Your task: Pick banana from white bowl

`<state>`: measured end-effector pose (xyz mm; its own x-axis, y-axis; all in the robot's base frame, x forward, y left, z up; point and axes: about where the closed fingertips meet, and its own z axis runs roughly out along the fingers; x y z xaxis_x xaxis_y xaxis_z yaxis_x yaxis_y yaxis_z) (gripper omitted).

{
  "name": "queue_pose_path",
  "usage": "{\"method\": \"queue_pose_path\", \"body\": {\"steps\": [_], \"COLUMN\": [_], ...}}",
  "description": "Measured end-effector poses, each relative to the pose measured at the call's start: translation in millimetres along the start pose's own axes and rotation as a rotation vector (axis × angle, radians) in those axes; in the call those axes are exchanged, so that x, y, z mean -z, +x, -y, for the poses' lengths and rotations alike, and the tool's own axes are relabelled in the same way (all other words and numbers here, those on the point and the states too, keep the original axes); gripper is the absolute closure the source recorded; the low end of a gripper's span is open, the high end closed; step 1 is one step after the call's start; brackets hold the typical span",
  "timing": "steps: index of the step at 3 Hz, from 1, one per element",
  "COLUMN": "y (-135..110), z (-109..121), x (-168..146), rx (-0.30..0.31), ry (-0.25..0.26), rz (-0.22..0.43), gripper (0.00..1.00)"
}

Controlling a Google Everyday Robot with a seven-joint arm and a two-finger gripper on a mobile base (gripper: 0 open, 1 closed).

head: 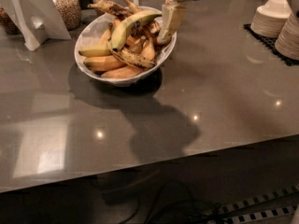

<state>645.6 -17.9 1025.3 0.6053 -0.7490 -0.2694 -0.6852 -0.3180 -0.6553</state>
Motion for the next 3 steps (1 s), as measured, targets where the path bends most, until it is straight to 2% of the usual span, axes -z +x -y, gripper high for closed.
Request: {"method": "queue_pose_path", "body": {"steps": [1, 2, 3], "y": [1, 2, 2], "z": [1, 2, 4], "x": [-13, -24, -32], "rx": [0.054, 0.085, 0.106], "ry": [-0.006, -0.012, -0.017], "rz": [0.014, 0.031, 0.047], "gripper": [0.29, 0.5, 0.48]}}
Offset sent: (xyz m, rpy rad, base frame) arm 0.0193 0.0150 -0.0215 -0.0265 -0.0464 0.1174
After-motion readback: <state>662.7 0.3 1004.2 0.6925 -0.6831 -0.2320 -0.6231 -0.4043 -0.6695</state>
